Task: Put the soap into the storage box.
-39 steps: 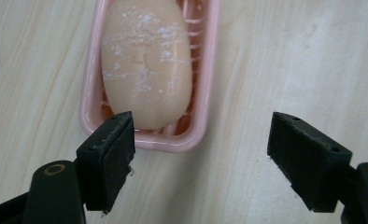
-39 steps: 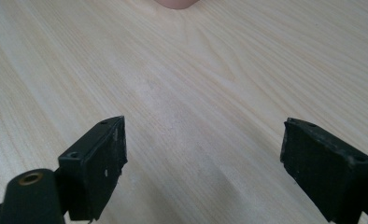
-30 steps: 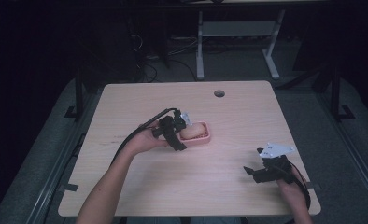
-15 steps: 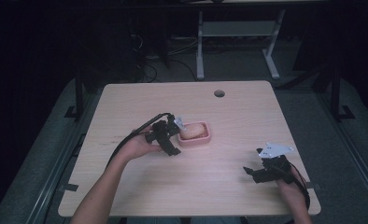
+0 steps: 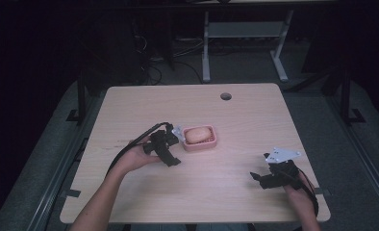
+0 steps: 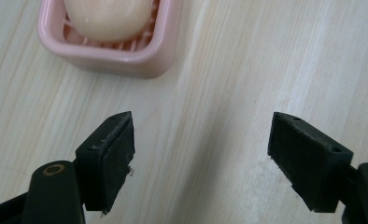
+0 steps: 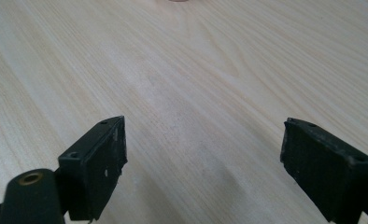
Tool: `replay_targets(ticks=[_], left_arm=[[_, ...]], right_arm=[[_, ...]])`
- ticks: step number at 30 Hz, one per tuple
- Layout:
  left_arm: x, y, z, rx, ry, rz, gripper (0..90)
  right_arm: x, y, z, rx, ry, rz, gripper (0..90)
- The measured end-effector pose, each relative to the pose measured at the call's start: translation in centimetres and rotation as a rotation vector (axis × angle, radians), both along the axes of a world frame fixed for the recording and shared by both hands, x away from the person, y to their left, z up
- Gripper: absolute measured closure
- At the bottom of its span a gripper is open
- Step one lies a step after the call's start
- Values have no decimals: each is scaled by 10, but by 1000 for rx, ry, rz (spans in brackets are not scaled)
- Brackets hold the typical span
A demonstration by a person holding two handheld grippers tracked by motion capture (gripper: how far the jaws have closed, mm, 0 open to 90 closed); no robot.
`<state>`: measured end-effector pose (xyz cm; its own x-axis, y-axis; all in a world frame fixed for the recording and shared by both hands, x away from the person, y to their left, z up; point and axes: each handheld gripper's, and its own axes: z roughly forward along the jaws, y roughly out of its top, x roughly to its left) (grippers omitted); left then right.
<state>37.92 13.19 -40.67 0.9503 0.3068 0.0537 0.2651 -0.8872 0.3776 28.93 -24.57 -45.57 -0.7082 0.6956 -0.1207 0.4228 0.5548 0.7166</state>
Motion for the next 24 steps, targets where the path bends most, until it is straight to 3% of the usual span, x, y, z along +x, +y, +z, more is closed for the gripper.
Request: replay_targets(ticks=[24], left_arm=[[-19, 28, -4, -44, -23, 37, 221]], right_arm=[[-1, 1, -1, 2, 5, -15, 140]])
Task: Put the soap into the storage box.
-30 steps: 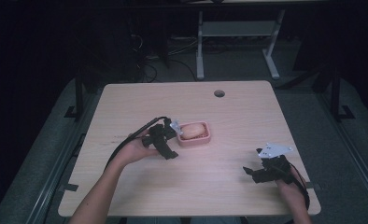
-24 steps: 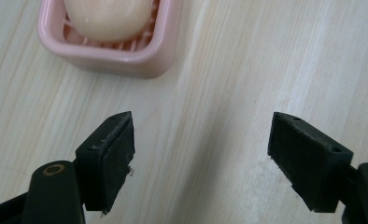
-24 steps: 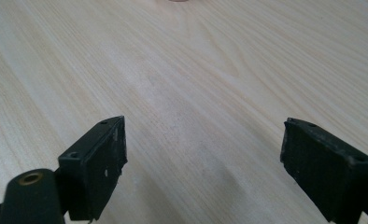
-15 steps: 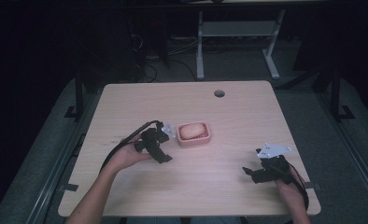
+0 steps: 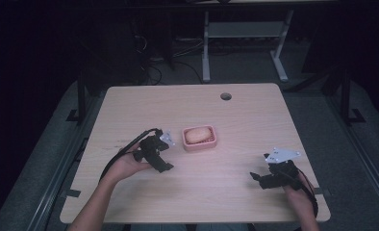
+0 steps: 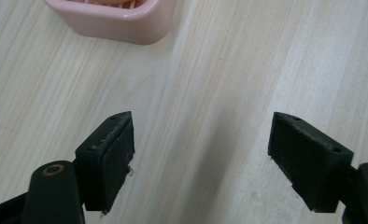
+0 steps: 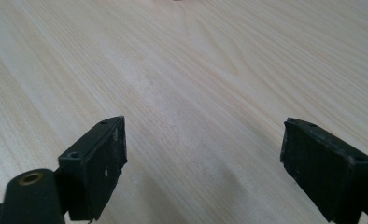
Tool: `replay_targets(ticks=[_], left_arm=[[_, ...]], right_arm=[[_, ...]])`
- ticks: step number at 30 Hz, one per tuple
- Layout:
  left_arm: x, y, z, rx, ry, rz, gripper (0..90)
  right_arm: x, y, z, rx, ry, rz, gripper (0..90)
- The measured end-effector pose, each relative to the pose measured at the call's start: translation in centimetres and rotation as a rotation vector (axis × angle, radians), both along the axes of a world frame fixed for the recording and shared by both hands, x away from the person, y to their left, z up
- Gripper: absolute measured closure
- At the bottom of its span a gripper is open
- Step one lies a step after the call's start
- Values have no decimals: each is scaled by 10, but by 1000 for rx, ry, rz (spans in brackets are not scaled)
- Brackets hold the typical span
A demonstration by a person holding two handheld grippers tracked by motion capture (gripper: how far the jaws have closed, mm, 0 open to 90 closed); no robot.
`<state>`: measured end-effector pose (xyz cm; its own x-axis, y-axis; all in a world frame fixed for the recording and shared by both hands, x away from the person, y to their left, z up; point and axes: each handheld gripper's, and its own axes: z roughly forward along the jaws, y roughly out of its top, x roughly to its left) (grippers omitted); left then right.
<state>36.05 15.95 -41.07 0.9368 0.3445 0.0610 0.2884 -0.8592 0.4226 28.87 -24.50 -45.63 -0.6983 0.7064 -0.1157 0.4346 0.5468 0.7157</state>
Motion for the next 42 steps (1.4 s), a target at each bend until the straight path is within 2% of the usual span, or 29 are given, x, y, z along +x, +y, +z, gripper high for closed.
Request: replay_targets(ticks=[16, 20, 30, 42], left_arm=[[-12, 22, -11, -34, 5, 35, 221], [-15, 26, -11, -24, 7, 31, 221], [-22, 35, -11, -32, 2, 42, 221], [-33, 46, -18, -43, -2, 55, 217]], right_arm=[[0, -3, -1, -3, 3, -8, 139], [-1, -4, -1, -5, 6, -13, 139], [-1, -3, -2, -6, 10, -16, 139], [0, -3, -4, -10, 17, -16, 139]])
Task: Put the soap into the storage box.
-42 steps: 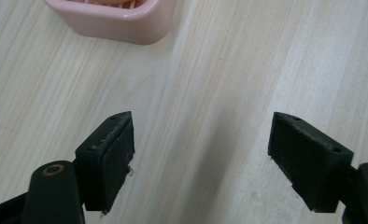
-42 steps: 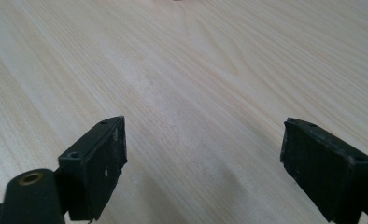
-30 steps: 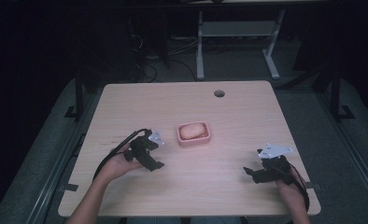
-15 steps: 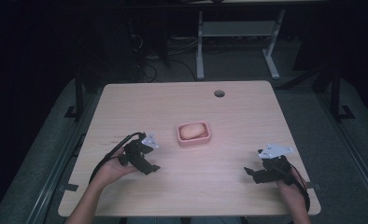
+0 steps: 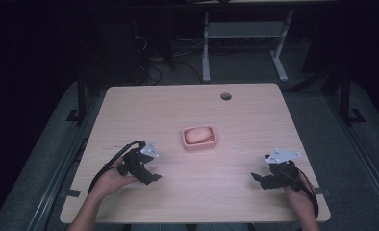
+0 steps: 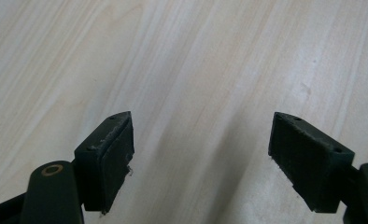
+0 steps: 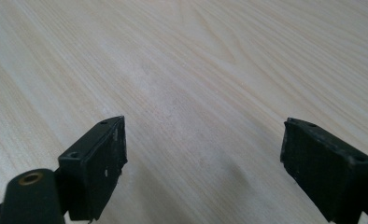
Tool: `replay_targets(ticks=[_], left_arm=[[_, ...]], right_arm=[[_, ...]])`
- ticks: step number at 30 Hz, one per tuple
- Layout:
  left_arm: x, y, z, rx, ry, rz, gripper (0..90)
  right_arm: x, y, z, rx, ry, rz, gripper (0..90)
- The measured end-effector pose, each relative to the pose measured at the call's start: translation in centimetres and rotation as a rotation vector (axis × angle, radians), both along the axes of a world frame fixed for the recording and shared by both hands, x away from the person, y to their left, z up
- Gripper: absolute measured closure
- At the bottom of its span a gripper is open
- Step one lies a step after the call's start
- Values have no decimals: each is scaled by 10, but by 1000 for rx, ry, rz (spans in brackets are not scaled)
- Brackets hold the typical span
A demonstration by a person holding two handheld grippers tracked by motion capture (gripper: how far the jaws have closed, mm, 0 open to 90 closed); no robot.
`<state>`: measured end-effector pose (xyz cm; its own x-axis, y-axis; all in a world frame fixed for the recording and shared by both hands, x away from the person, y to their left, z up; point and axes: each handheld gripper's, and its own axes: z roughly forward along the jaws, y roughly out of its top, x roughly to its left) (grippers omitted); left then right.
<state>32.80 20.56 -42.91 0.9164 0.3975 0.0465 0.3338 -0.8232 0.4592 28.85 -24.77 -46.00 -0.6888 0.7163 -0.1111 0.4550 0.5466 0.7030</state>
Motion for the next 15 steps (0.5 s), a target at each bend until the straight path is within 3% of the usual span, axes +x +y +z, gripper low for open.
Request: replay_targets(ticks=[9, 15], left_arm=[[-10, 13, -4, -16, -31, 19, 217], [-9, 18, -8, -26, -38, 32, 216]], right_arm=[[0, 0, 1, 1, -6, 7, 139], [-1, -1, 1, 1, -6, 12, 140]])
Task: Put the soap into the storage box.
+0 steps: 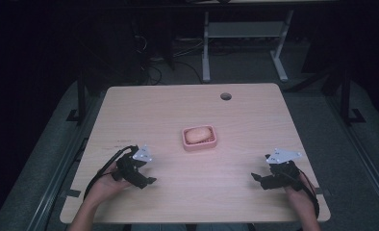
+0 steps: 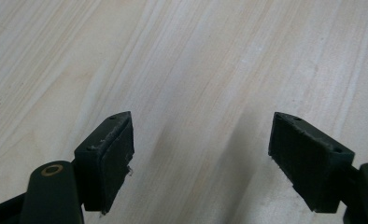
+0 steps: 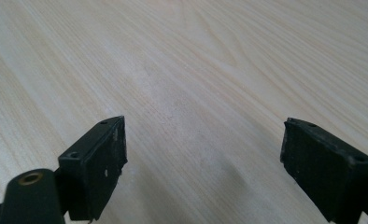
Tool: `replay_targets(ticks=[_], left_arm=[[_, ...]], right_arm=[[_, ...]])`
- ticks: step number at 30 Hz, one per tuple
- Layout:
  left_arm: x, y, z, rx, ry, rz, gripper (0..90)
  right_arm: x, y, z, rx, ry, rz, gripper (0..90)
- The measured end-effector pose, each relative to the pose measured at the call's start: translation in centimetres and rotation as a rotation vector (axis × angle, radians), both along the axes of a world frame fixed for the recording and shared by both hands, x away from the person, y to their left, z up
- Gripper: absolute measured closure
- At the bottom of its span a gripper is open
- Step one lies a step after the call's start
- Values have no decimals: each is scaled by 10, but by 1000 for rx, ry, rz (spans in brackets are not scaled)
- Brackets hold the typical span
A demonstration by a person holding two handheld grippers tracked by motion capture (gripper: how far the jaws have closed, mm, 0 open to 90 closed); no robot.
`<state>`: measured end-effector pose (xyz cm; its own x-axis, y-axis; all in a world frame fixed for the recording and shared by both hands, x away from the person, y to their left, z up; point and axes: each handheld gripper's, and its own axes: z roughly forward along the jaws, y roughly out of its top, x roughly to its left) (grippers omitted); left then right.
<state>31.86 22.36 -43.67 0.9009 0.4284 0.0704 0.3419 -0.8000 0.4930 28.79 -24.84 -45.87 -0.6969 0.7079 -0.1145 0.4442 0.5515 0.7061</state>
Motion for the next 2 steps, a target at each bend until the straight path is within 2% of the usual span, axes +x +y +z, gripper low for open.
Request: replay_targets(ticks=[2], left_arm=[[0, 0, -1, 1, 1, 1, 216]], right_arm=[[0, 0, 0, -4, 0, 2, 140]])
